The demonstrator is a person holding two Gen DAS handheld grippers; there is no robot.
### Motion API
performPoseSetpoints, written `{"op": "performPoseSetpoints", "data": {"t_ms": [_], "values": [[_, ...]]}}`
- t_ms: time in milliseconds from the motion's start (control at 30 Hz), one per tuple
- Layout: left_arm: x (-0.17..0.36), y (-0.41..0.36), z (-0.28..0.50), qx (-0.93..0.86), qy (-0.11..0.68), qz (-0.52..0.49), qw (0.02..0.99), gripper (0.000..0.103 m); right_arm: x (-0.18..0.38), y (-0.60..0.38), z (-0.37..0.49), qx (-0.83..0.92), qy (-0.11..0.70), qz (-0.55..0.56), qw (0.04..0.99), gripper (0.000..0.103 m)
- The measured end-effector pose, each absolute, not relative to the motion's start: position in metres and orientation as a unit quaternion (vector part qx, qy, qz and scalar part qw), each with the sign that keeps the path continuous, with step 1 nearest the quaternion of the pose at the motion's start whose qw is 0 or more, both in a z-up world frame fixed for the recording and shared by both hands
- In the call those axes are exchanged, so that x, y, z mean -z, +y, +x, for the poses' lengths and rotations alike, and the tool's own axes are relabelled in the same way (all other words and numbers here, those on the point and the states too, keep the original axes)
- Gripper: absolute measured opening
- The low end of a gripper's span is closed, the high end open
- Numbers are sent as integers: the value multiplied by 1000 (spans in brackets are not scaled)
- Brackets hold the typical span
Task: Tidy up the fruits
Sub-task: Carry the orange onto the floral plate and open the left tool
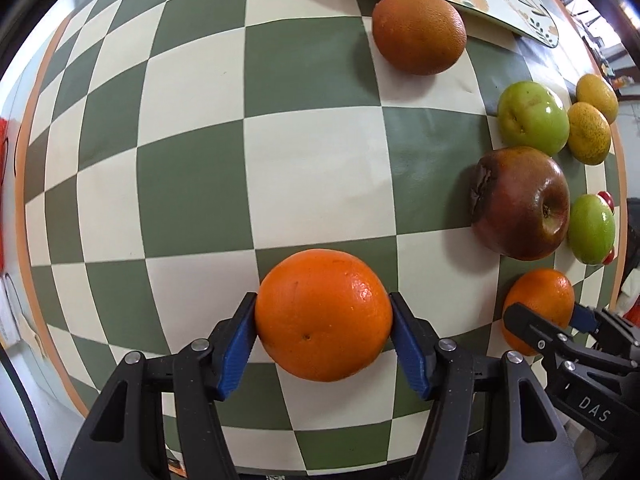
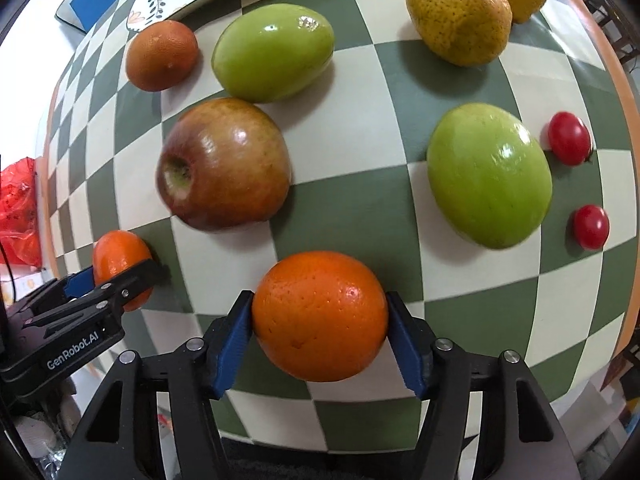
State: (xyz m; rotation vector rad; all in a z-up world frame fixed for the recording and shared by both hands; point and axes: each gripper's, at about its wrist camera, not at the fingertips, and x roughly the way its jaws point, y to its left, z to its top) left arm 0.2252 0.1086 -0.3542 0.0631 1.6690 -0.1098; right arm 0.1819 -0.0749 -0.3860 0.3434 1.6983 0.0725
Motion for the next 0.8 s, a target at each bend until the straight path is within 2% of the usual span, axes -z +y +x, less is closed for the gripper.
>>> {"op": "performPoseSetpoints", "data": {"t_ms": [67, 267, 467, 600, 800], "values": [[349, 111, 229, 49, 736, 16, 675, 61, 373, -78, 181, -41, 744, 164, 646, 66], [292, 120, 259, 65, 699, -29, 712, 61, 302, -98, 206, -87, 706, 192, 676, 66], [247, 99, 342, 67, 667, -56, 740, 61, 251, -123, 306, -105, 660, 169, 725, 66], [256, 86, 422, 61, 676, -84, 730, 61, 267, -118, 394, -96, 658, 137, 734, 66], [308, 71, 503, 47, 719, -123, 683, 61, 322, -105, 487, -101, 686, 82, 716, 66]]}}
